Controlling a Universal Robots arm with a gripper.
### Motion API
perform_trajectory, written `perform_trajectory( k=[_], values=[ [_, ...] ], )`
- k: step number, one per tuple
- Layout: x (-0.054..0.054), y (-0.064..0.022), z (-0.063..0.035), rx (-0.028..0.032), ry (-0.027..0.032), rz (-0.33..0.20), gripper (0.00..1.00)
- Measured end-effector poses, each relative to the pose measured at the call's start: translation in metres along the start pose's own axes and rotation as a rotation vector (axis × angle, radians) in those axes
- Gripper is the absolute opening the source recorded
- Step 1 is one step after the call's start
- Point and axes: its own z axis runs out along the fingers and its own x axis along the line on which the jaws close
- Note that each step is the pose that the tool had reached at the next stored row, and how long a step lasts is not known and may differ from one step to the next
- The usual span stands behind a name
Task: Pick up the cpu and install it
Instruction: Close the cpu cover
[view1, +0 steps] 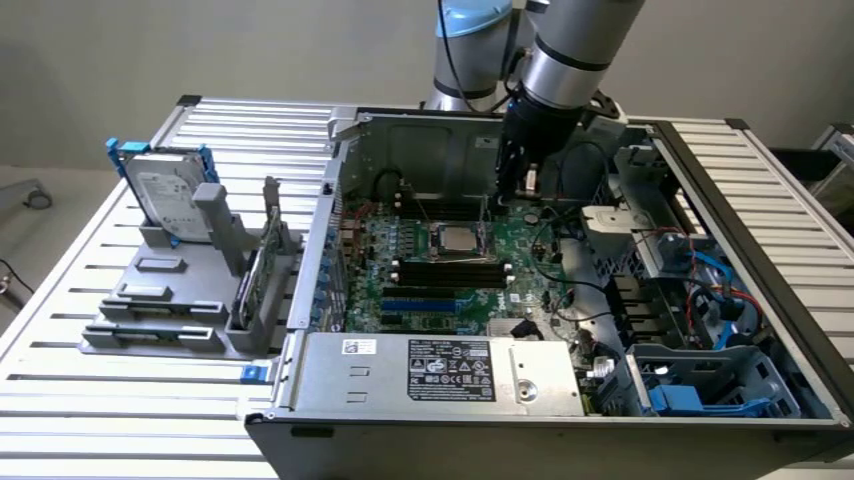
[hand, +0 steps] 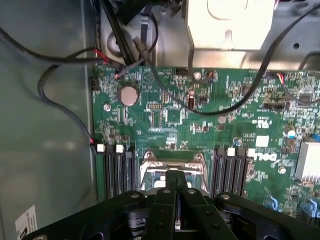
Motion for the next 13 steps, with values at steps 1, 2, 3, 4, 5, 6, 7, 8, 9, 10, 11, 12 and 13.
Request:
perform_trajectory(
  k=[1, 2, 3, 4, 5, 6, 7, 8, 9, 10, 11, 12, 13],
  values=[
    [0.0, -0.0028, 0.0004, 0.0044, -0.0001, 0.0, 0.11],
    [0.0, -0.0054, 0.0008, 0.0096, 0.0001, 0.001, 0.11],
    [0.0, -0.0078, 0.0012, 0.0163, 0.0001, 0.001, 0.11],
    [0.0, -0.01, 0.0017, 0.023, 0.0002, 0.001, 0.11],
    [0.0, -0.0119, 0.0021, 0.0302, 0.0003, 0.002, 0.11],
    [0.0, -0.0139, 0.0026, 0.0372, 0.0003, 0.002, 0.11],
    [0.0, -0.016, 0.0032, 0.0441, 0.0005, 0.002, 0.11],
    [0.0, -0.0184, 0.0037, 0.0513, 0.0005, 0.003, 0.11],
    [0.0, -0.0209, 0.0044, 0.0582, 0.0007, 0.003, 0.11],
    [0.0, -0.0236, 0.0051, 0.0652, 0.0007, 0.004, 0.11],
    [0.0, -0.0262, 0.0058, 0.0716, 0.0009, 0.004, 0.11],
    [0.0, -0.0291, 0.0065, 0.078, 0.0009, 0.004, 0.11],
    [0.0, -0.0319, 0.0073, 0.0842, 0.0011, 0.004, 0.11]
  ],
)
